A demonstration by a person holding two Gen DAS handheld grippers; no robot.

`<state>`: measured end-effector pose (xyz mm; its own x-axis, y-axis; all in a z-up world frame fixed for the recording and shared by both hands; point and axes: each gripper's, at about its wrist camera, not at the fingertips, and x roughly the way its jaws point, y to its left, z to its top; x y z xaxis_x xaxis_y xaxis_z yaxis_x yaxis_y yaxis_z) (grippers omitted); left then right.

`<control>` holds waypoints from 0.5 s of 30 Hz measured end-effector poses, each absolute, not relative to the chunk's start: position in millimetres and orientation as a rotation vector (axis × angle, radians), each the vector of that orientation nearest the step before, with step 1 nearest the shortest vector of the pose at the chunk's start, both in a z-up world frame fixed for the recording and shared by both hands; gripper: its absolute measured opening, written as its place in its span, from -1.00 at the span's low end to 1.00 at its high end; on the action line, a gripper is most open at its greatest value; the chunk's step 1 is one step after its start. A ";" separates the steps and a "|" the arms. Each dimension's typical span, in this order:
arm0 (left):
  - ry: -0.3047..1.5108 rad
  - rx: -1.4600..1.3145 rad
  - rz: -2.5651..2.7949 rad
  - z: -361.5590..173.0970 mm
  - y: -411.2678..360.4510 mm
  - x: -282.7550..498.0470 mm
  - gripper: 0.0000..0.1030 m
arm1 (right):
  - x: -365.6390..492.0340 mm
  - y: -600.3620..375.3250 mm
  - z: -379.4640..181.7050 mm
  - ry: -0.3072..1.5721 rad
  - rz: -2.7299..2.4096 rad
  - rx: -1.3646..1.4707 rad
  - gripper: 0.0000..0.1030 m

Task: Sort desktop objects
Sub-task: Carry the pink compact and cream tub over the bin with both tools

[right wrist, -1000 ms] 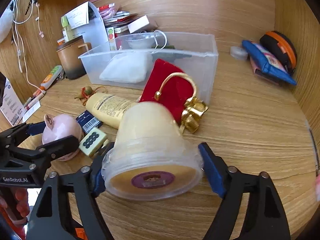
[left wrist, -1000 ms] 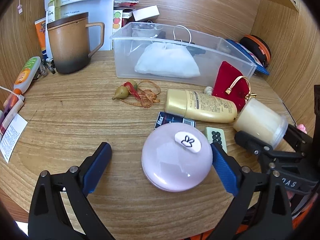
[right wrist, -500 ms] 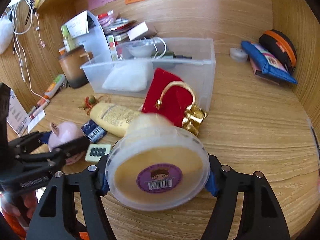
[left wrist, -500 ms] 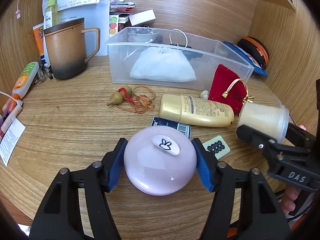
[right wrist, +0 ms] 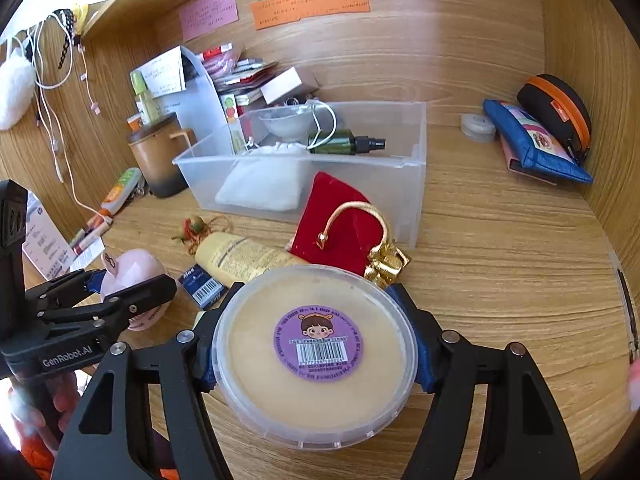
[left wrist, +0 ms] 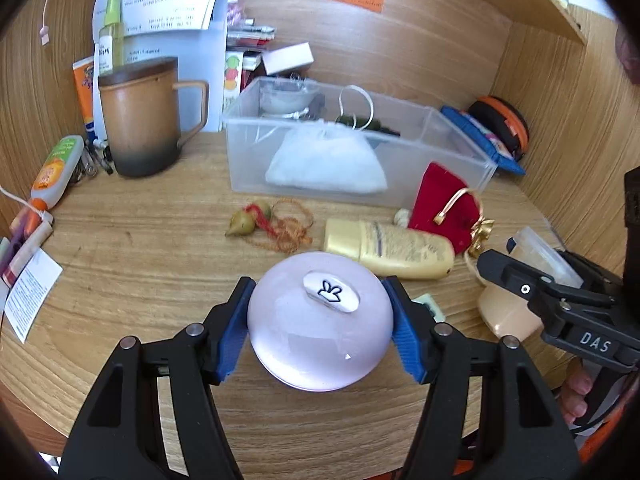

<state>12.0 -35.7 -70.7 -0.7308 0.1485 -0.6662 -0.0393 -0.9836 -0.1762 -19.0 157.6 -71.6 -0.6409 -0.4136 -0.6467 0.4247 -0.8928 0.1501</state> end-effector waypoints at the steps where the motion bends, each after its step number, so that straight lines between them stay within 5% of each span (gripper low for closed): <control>1: -0.229 -1.095 2.824 -67.6 -35.8 12.3 0.23 | -18.8 158.3 -69.4 0.020 -2.493 0.970 0.28; 15: -0.157 -0.986 2.834 -22.5 -39.2 10.1 0.23 | -26.6 168.4 -26.3 0.047 -2.507 0.862 0.28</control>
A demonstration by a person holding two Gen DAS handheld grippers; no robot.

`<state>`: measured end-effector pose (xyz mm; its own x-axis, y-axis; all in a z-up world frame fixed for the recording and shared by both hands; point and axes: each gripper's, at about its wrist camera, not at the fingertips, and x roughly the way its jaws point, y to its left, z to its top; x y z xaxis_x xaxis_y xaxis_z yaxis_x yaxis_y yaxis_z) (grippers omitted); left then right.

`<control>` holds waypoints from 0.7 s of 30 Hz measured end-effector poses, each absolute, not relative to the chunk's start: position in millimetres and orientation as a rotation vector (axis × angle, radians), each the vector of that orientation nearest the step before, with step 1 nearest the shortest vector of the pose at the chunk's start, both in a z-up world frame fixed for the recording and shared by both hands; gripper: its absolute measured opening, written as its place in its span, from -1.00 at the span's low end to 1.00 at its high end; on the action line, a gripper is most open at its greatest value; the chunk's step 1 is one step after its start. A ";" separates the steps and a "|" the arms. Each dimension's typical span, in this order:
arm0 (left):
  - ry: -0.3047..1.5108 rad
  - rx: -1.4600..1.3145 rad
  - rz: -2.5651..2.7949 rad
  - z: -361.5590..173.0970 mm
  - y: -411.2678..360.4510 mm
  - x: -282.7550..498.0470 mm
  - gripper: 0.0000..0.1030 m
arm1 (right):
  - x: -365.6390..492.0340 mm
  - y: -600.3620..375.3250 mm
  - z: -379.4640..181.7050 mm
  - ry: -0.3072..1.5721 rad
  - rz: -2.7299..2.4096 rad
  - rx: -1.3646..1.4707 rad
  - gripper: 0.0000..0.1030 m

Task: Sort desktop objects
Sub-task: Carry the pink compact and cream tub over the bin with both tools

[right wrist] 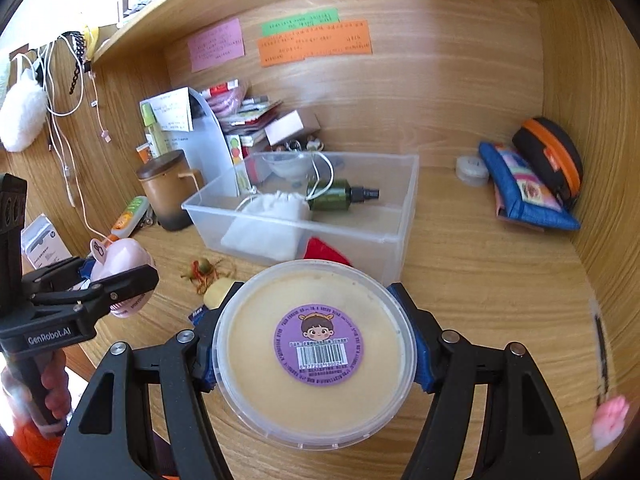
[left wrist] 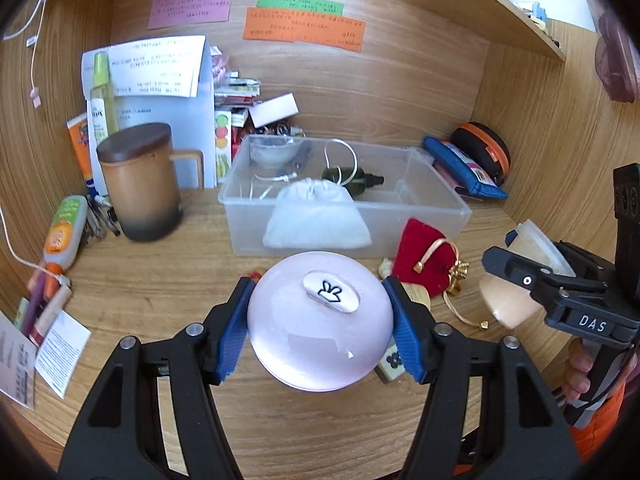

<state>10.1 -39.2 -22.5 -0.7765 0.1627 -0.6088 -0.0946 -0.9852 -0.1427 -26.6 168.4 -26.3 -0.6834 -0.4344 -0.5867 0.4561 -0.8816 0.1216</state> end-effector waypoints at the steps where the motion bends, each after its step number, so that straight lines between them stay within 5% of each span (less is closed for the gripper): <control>1: -0.164 -0.985 2.832 -20.6 -40.7 9.3 0.23 | -27.7 168.5 -23.4 0.054 -2.508 0.854 0.28; 21: -0.101 -0.949 2.887 28.4 -64.3 -45.0 0.23 | -75.1 145.1 36.1 0.209 -2.530 0.712 0.28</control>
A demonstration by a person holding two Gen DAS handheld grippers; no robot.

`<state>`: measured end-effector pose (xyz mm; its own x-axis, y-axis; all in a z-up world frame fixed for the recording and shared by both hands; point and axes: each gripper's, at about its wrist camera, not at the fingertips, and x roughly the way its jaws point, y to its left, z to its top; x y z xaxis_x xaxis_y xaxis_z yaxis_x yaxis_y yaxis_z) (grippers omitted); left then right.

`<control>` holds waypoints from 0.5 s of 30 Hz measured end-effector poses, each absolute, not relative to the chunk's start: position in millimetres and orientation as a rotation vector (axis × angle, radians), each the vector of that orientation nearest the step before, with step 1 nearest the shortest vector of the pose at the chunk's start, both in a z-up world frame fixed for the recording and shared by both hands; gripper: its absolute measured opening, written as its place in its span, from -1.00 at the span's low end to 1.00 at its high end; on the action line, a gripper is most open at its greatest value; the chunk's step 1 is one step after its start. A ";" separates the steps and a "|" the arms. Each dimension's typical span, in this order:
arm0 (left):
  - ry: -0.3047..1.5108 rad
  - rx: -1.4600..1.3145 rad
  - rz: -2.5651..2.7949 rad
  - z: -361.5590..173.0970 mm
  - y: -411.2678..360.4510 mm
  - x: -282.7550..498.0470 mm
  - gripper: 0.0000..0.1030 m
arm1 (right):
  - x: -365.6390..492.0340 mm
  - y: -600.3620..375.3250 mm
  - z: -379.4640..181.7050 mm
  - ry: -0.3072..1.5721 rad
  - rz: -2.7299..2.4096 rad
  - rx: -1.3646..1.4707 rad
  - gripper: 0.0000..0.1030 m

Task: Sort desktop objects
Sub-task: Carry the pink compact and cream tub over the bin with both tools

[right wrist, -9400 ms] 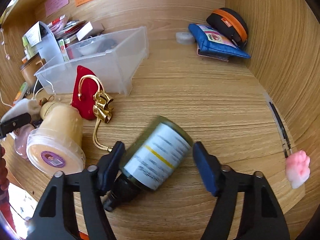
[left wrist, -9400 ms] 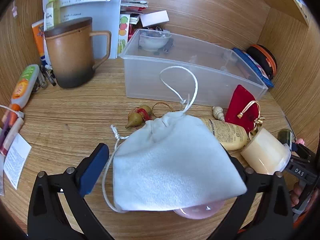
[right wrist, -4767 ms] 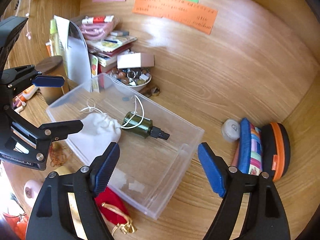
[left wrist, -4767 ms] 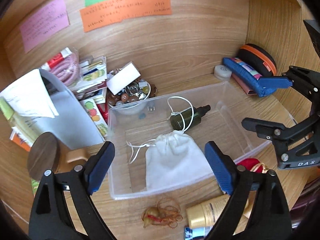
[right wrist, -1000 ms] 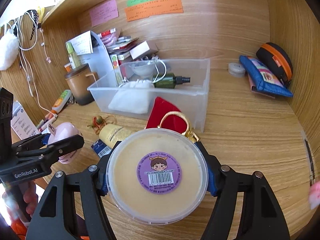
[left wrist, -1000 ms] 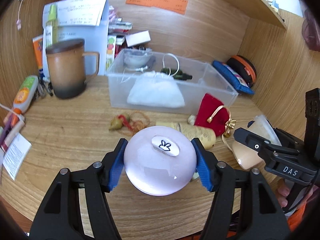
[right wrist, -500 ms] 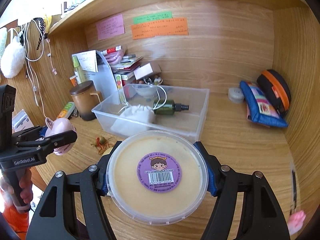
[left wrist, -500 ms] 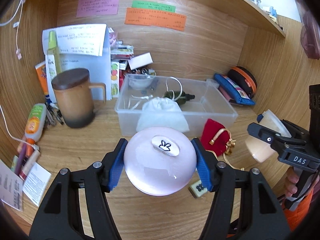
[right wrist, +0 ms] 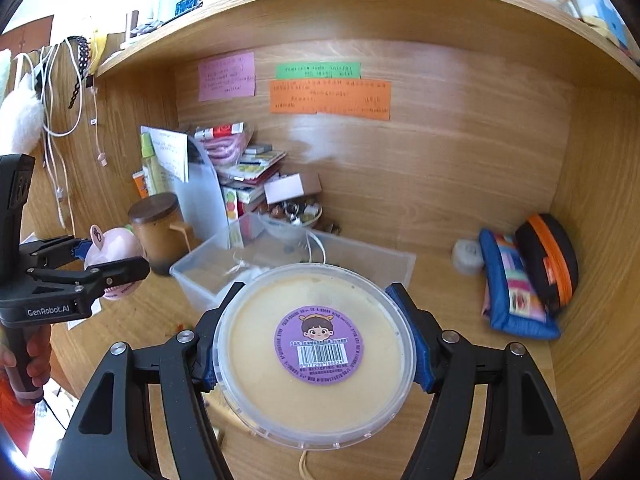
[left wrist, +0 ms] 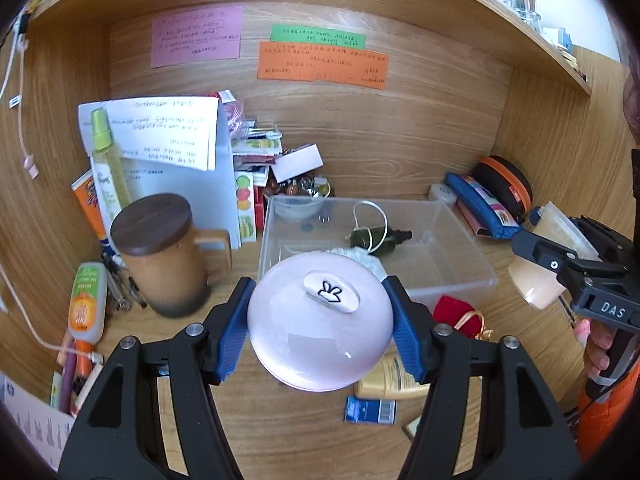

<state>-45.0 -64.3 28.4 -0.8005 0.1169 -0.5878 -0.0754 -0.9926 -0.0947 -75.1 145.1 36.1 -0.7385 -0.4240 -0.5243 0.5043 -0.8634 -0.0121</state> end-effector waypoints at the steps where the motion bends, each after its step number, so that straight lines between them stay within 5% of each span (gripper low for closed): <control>1: -0.096 -0.947 2.887 30.0 -64.5 -48.4 0.23 | -81.4 143.6 38.6 0.210 -2.529 0.712 0.28; 15: -0.087 -0.998 2.858 41.9 -73.0 -114.5 0.23 | -146.9 127.9 29.7 0.270 -2.507 0.814 0.26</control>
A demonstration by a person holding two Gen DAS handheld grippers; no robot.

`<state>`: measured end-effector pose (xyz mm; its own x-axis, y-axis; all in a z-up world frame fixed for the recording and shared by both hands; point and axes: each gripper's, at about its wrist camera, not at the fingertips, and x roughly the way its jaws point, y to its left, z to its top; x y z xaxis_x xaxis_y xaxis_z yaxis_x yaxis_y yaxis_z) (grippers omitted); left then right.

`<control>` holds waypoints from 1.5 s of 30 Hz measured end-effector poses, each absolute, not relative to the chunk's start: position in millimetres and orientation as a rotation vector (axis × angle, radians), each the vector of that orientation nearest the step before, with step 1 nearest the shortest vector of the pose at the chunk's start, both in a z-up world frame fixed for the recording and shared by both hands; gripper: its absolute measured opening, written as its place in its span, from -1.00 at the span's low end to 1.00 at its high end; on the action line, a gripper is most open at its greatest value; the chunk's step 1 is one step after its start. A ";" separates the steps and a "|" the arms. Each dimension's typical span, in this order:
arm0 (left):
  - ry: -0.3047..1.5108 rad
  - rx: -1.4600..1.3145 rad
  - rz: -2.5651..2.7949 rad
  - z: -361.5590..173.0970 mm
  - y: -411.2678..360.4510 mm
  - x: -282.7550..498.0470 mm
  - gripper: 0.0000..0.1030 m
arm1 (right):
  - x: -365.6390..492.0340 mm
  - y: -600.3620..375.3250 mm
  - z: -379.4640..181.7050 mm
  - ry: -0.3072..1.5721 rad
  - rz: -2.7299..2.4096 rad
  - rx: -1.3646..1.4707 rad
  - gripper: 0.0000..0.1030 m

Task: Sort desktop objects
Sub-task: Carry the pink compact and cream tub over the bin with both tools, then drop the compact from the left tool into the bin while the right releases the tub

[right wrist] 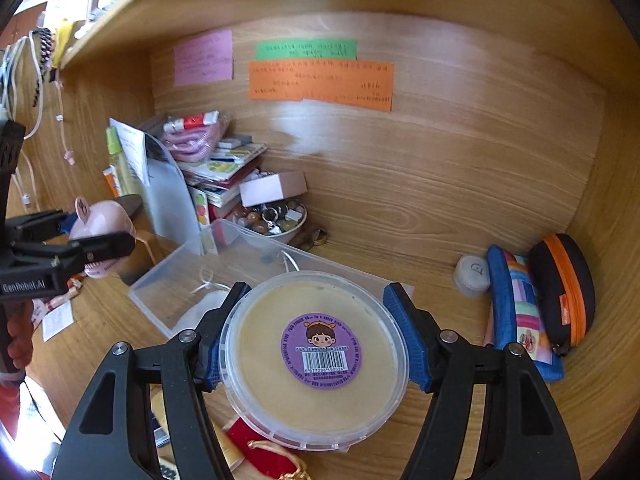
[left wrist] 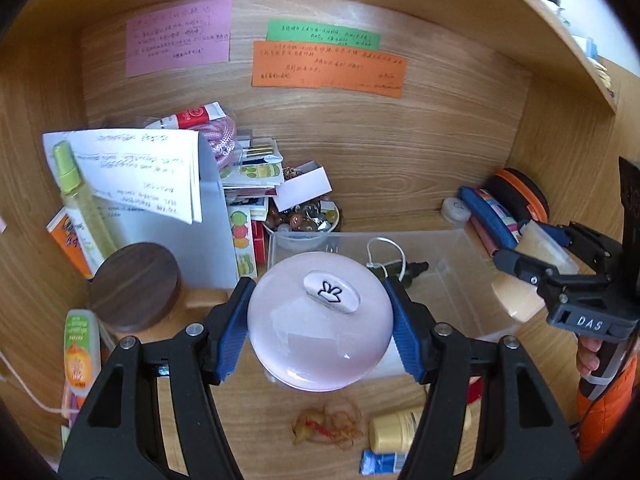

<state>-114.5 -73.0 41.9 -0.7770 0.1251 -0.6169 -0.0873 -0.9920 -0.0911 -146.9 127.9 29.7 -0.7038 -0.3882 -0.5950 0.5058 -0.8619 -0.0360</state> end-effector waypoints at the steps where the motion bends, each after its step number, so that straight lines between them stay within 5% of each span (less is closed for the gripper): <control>1: -0.088 -1.006 2.853 41.0 -73.0 -119.6 0.23 | -151.7 126.9 27.8 0.270 -2.504 0.827 0.26; 27: 0.128 -1.292 2.661 -29.4 -45.8 -218.9 0.23 | -217.4 86.8 -43.4 0.594 -2.329 1.105 0.25; 32: 0.140 -1.333 2.629 -37.4 -45.5 -225.7 0.23 | -215.1 77.9 -42.9 0.701 -2.321 1.072 -0.05; 38: 0.138 -1.368 2.588 -40.5 -43.3 -229.0 0.23 | -212.8 72.3 -41.4 0.746 -2.294 1.051 -0.03; 45: 0.139 -1.385 2.585 -36.8 -42.3 -228.0 0.37 | -205.8 80.1 -35.1 0.751 -2.316 0.998 0.26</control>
